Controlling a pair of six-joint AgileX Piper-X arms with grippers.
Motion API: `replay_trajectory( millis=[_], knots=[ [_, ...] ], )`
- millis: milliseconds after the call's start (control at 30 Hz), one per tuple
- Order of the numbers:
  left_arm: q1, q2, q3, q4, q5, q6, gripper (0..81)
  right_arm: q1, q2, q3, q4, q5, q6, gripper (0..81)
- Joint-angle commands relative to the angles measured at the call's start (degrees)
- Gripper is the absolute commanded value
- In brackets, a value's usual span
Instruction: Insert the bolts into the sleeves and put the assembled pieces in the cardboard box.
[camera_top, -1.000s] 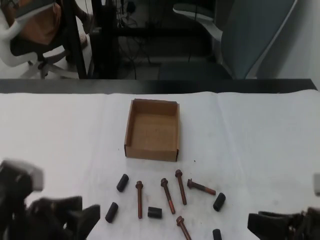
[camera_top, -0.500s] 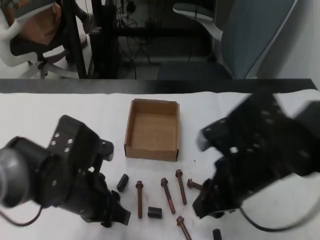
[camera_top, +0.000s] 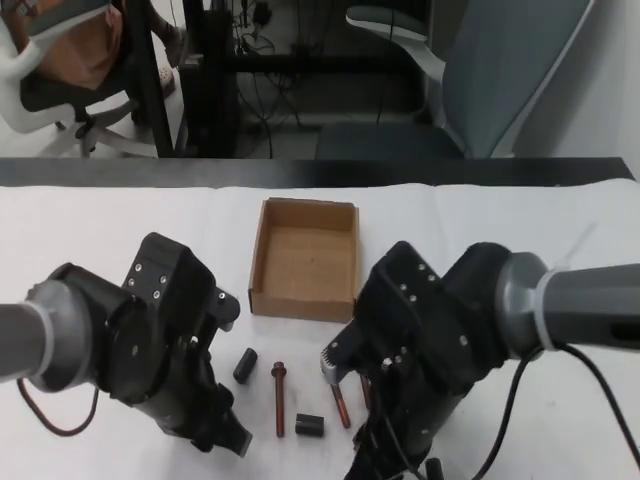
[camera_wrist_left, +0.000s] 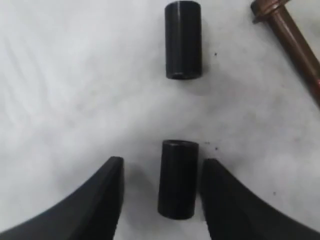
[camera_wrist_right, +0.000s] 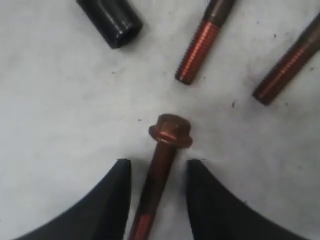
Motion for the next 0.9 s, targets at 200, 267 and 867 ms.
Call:
replay_trajectory(
  millis=[200,267,867],
  knots=[
    [-0.1,1.3,-0.9,-0.7,-0.8,0.4,46.1,0.7,4.0,-2.5,-2.8,3.2,0.4,36.1],
    [-0.1,2.8,-0.9,-0.9,-0.8,0.4,46.1,0.7,5.0,-3.1,-2.3,3.6,0.7,36.0],
    [-0.1,-9.5,4.5,-5.0,10.3,-1.9,1.8,0.7,-7.8,-2.9,-0.6,8.9,2.4,0.6]
  ],
)
